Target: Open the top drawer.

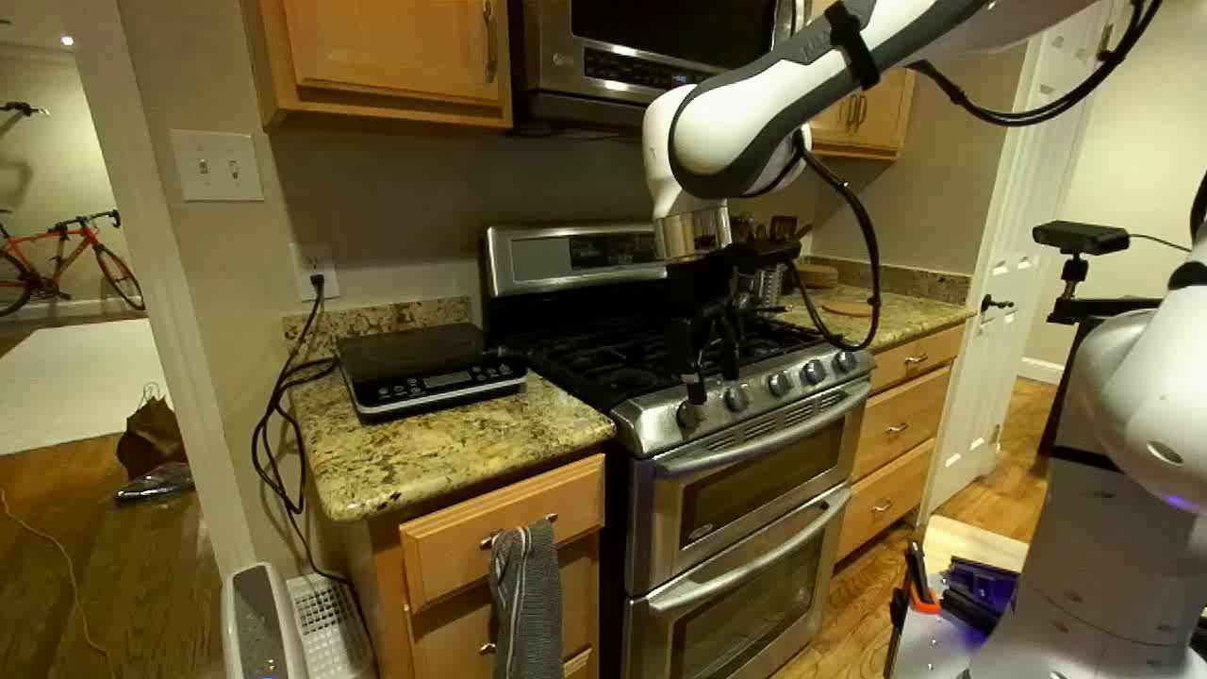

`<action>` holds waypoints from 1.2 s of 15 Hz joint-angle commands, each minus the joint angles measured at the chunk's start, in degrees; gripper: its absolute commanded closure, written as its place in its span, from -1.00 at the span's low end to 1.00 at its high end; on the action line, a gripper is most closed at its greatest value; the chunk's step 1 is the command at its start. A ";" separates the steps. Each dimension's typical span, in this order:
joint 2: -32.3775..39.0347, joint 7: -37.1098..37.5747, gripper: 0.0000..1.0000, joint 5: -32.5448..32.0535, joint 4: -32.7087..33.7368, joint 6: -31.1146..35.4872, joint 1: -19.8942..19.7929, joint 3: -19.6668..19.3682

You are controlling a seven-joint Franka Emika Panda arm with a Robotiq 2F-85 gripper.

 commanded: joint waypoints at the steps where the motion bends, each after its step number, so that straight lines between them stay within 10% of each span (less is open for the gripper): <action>1: 0.02 -0.12 -1.00 0.11 0.06 -0.07 -0.41 0.37; 18: 1.17 -2.17 -1.00 1.32 -0.50 1.67 0.23 0.25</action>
